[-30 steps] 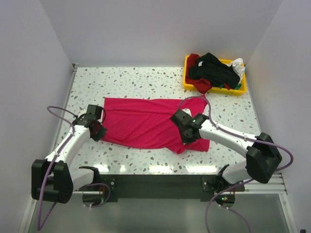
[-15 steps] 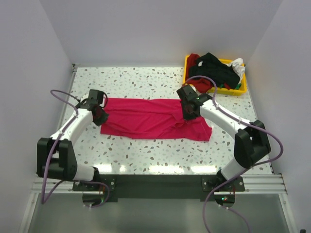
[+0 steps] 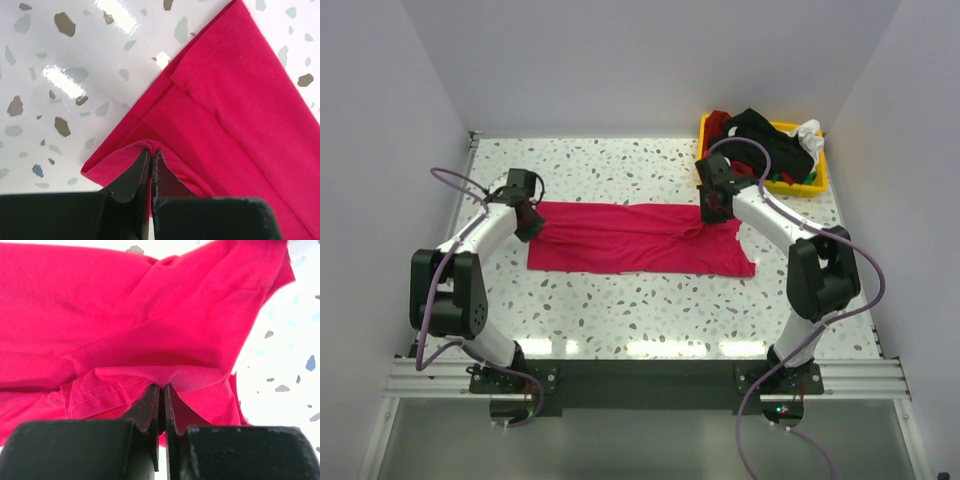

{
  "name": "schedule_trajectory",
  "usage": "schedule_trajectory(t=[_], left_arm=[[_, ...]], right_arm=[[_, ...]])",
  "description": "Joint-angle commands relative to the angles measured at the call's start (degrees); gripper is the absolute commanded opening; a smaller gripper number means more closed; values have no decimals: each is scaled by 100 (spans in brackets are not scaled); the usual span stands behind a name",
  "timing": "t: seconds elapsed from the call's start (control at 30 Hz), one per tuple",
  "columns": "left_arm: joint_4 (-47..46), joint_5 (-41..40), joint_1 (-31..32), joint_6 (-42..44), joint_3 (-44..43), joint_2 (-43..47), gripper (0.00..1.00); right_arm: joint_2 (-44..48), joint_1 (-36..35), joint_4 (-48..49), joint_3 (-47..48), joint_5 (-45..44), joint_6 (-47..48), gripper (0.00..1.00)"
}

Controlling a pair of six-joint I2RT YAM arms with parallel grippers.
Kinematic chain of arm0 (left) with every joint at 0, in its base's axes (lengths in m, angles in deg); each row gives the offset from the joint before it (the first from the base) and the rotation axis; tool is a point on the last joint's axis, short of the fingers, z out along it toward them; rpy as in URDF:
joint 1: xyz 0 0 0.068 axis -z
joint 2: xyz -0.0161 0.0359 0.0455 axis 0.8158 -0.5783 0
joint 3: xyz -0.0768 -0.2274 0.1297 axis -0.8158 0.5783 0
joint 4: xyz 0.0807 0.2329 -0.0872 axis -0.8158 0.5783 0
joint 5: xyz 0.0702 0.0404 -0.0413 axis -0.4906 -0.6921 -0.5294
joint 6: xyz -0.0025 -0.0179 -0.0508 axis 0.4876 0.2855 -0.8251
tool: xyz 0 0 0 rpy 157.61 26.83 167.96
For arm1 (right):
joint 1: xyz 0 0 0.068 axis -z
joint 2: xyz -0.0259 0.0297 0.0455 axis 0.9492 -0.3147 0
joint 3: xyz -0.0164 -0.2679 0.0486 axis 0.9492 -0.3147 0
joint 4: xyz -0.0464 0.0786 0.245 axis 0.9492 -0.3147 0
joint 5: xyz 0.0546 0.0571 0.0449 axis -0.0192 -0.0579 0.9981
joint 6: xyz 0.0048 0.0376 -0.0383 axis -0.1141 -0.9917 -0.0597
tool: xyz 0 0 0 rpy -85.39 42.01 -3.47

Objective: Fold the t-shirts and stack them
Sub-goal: Fold the tshirt

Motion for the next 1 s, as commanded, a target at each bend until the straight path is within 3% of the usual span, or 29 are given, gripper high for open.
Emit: schedule_trajectory(t=[0.0,0.1,0.2,0.23,0.27,0.33,0.37,0.4,0.43,0.5,0.53,0.63,0.77,0.97], left_arm=[[-407,-254,-56,108,-325,-216,0],[-468,-272,-56,82,-440,-479,0],[-486,-254,-56,99,-554,-664,15],[-469,-272,-56,90,-598,-682,24],[-460,-298,-56,90,-616,-691,45],[-399,-464,-56,90,-712,-673,72],[-329,-543,-56,82,-765,-630,93],[-224,-605,-56,160,-826,-595,100],[-214,-667,-56,222,-940,-551,100],[-161,-641,-47,327,-1020,-358,100],[-178,-563,-47,362,-1029,-279,100],[-363,-395,58,503,-898,56,100],[-451,-254,295,600,-836,171,100],[-977,440,454,828,-686,-364,100]], right_arm=[[-256,105,453,323,171,375,0],[-537,131,989,358,58,674,0],[-915,166,1166,648,-74,877,3],[-1038,175,1027,779,-93,911,18],[-1221,167,912,1042,-128,903,29],[-1346,166,535,1289,-399,737,47],[-1364,166,411,1482,-592,640,50],[-1277,158,314,1510,-742,552,54],[-1189,158,270,1493,-839,438,63],[-760,166,304,1265,-831,358,70],[-566,166,400,1133,-640,236,80],[39,175,577,353,88,-106,95],[280,105,753,-203,610,-231,99],[-114,35,718,-353,399,-354,99]])
